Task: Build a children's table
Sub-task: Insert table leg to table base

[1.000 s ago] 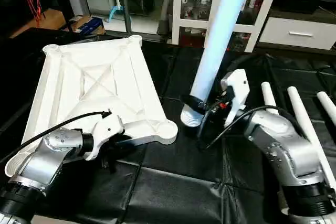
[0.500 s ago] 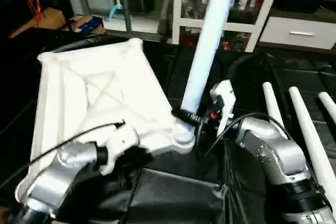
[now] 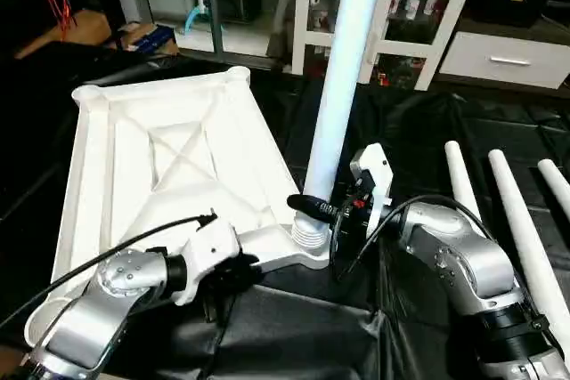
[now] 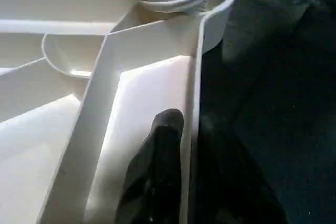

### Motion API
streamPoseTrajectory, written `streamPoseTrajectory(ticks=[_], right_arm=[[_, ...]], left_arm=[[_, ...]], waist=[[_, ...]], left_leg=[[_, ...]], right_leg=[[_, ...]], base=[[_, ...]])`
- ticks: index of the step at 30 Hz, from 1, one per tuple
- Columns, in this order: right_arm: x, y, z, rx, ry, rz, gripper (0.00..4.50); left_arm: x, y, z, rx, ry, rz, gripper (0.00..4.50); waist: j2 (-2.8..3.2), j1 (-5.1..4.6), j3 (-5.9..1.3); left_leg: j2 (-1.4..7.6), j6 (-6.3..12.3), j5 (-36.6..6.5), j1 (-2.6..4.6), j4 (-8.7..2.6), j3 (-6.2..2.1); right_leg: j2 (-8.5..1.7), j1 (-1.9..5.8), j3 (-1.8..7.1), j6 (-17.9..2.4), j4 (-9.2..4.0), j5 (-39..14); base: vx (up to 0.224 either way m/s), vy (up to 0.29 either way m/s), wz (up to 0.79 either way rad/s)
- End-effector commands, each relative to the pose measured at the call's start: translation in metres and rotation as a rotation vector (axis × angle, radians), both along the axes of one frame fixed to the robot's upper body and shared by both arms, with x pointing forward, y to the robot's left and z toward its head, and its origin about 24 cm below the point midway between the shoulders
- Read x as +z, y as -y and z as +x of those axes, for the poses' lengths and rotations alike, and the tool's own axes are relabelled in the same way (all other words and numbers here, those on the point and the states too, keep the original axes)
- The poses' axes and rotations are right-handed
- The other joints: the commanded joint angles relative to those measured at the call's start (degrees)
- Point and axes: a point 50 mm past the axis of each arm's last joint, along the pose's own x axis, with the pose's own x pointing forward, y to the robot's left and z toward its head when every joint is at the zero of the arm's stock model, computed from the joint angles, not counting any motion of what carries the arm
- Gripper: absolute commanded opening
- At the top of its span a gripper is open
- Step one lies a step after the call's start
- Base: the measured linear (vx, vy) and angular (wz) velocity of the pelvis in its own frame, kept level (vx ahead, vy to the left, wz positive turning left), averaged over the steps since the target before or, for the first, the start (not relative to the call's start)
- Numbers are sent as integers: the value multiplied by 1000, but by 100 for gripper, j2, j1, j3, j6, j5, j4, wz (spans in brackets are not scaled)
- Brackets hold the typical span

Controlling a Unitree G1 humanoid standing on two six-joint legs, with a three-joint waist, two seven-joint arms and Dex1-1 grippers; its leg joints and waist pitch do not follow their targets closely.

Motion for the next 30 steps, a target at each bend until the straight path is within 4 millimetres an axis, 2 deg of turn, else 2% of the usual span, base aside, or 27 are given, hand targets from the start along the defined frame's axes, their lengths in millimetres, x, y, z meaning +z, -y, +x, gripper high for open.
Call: streamPoseTrajectory(ticks=[1,3,4,6,10,11,20,25,30], right_arm=[[10,3,0,-14,43,20,188],[10,3,0,-25,44,23,188],[10,3,0,-26,44,23,188],[9,3,-1,-35,44,22,188],[13,3,-2,-40,48,36,188],[15,3,-1,-34,58,34,188],[15,3,1,-44,73,16,188],[17,2,0,-39,76,18,188],[16,2,1,-35,77,14,188]], left_arm=[[10,2,2,3,28,-28,107],[10,7,5,-18,56,-8,112],[10,7,6,-18,58,-6,121],[6,10,7,-25,68,15,144],[4,15,9,-35,64,27,144],[2,17,12,-46,55,40,144],[-13,18,9,-55,27,110,144],[-18,10,6,-59,3,163,144],[-18,7,3,-58,-32,170,144]], waist=[[33,-14,-284],[42,-20,-286],[33,-13,-298],[52,-11,-305],[49,-15,-321],[65,-13,-316],[81,-19,-303],[89,-26,-279],[83,-54,-283]], left_leg=[[471,-124,-1227,94,-564,-199],[468,-102,-1164,90,-560,-197],[462,-81,-1072,95,-542,-189],[462,-47,-944,87,-536,-189],[459,-8,-818,75,-520,-189],[461,-9,-861,82,-523,-187],[470,-95,-1079,99,-535,-193],[469,-185,-1410,112,-559,-209],[466,-180,-1351,104,-559,-209]], right_leg=[[-495,126,311,-1194,-447,-984],[-496,133,314,-1220,-442,-825],[-502,141,316,-1246,-435,-697],[-493,150,314,-1250,-421,-508],[-494,177,306,-1307,-392,-245],[-489,168,303,-1342,-395,-227],[-492,167,307,-1348,-416,-401],[-508,155,319,-1268,-455,-934],[-504,154,319,-1270,-450,-877]], base=[[0,0,0],[0,0,0],[0,0,0],[0,0,0],[0,0,0],[0,0,0],[0,0,0],[0,0,0],[0,0,0]])
